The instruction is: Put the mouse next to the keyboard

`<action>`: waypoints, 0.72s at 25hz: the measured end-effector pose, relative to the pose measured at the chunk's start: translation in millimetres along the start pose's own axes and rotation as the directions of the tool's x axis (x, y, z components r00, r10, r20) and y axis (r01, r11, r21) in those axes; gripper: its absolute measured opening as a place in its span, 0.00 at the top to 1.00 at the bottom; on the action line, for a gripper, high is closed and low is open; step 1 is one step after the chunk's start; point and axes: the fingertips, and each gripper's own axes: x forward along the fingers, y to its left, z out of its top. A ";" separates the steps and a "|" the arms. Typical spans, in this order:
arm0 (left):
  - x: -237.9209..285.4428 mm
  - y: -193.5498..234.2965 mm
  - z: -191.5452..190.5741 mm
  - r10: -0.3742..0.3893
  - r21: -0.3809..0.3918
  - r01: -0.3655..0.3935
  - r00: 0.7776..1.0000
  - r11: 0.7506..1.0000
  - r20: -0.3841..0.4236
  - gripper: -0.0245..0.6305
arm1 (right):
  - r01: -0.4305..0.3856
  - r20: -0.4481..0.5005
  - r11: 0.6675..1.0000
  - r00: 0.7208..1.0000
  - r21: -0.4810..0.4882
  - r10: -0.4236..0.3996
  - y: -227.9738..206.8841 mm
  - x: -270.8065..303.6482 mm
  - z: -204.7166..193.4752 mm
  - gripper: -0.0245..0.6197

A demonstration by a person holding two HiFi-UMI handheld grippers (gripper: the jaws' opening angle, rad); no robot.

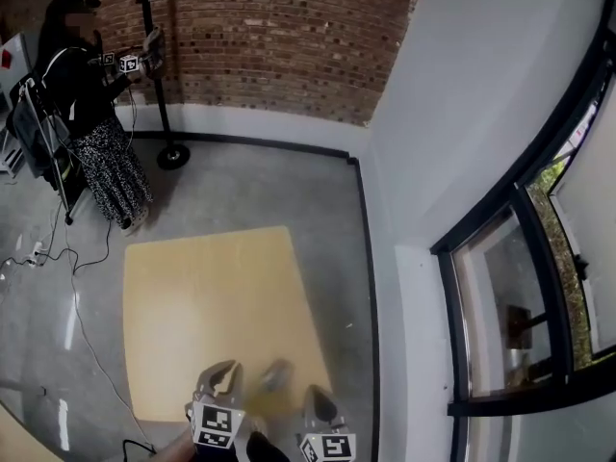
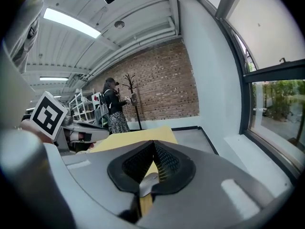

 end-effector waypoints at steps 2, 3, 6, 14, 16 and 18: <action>-10.0 11.9 1.6 0.031 -0.015 -0.030 0.999 0.999 0.010 0.93 | -0.021 0.002 1.000 1.000 -0.008 0.021 9.5 5.1 4.6 0.94; -15.8 18.6 2.3 0.047 -0.022 -0.047 0.999 0.999 0.016 0.93 | -0.032 0.004 0.999 0.999 -0.012 0.032 15.1 7.6 7.0 0.94; -34.9 38.9 4.5 0.103 -0.042 -0.102 0.994 0.994 0.031 0.94 | -0.074 0.013 0.997 0.997 -0.028 0.074 33.4 13.9 13.8 0.94; -87.4 89.3 -5.5 0.262 -0.123 -0.255 0.964 0.959 0.040 0.95 | -0.211 0.008 0.974 0.977 -0.087 0.212 87.8 34.0 24.4 0.94; -99.6 99.7 -11.8 0.296 -0.143 -0.288 0.955 0.947 0.036 0.95 | -0.242 0.006 0.965 0.970 -0.099 0.244 101.2 37.8 23.2 0.94; -111.2 108.0 -16.8 0.326 -0.164 -0.316 0.945 0.934 0.034 0.95 | -0.272 0.001 0.956 0.962 -0.109 0.273 113.5 39.8 23.0 0.94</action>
